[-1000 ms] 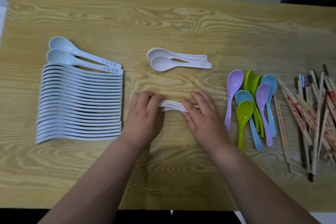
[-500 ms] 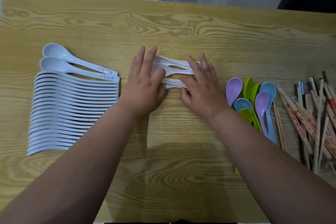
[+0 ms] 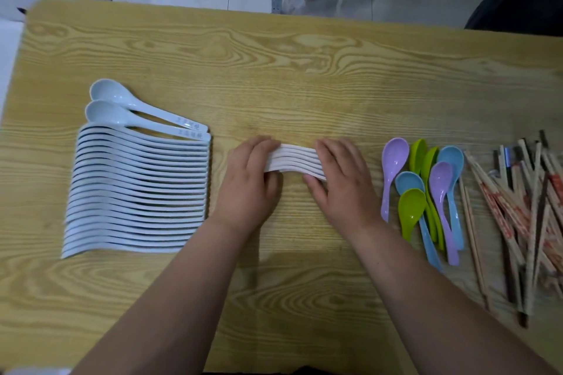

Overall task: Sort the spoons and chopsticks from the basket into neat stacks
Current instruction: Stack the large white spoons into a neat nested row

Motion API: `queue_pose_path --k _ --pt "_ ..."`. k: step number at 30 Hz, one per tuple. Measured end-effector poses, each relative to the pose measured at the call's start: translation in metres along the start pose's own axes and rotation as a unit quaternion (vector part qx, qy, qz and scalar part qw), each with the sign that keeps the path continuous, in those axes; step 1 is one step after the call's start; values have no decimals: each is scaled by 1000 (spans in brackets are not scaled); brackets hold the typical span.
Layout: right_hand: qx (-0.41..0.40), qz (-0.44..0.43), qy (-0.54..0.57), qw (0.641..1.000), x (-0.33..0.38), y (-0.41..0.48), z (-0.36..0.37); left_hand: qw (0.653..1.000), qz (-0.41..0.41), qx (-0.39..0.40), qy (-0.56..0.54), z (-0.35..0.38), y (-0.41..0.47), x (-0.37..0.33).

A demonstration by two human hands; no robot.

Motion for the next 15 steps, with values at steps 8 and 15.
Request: queue_pose_path --k 8,15 --pt "-28 37 -13 999 0 1 2 999 -24 -17 -18 3 5 4" --pt "-40 64 27 997 -4 22 0 999 -31 -3 27 5 34 0"
Point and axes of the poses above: each hand's wrist, its own y-axis towards the middle knuckle, its own z-axis out of the palm, x = y × z, the point moved 1 cm from there along y, towards the middle knuckle, and after that the axes turned 14 degrees about x, right-handed, at the moved point
